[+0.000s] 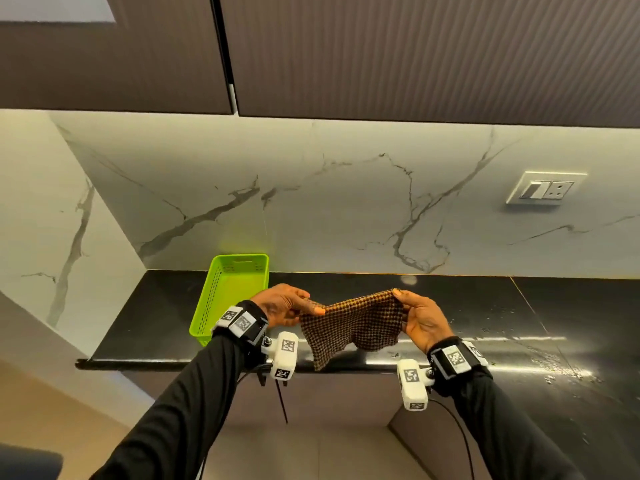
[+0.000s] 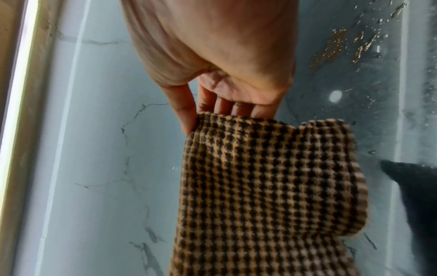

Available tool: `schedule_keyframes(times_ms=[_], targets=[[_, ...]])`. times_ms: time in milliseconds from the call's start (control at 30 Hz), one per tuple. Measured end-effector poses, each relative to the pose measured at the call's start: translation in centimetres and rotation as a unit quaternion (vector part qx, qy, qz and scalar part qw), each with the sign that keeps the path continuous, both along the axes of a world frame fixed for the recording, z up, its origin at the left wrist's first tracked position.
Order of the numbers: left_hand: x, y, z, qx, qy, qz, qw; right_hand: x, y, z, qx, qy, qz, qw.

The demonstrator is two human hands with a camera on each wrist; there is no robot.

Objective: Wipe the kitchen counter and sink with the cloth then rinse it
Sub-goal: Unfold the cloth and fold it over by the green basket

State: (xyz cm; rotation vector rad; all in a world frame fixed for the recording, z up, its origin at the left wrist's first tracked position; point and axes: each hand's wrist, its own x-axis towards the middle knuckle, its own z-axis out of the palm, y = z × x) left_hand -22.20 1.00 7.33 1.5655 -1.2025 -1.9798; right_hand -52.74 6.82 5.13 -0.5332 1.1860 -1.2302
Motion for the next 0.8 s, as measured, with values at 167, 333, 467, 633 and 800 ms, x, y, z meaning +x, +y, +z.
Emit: schedule_keyframes(times_ms=[167,333,467,633,800], targets=[[-0.3,-0.3,1.9,-0.015,0.027,0.032,0.999,-0.5,-0.1,1.7,0.000,0.006,0.002,1.000],[-0.4,-1.0,2.9,-0.063,0.054,0.143,0.986,0.1,0.0,2.4,-0.011,0.053,-0.003,0.999],[-0.3,-1.2,3.2,-0.085,0.015,0.102,0.991,0.6,-0.6,2.7,0.001,0.086,-0.017,0.996],[0.4,-1.3,3.2,-0.106,0.019,0.074,0.991,-0.2,-1.3,3.4,-0.062,0.062,0.018,0.996],[0.7,-1.9,3.5,-0.217,-0.051,0.041,0.974,0.0,-1.6,4.4,-0.098,0.207,0.117,0.966]])
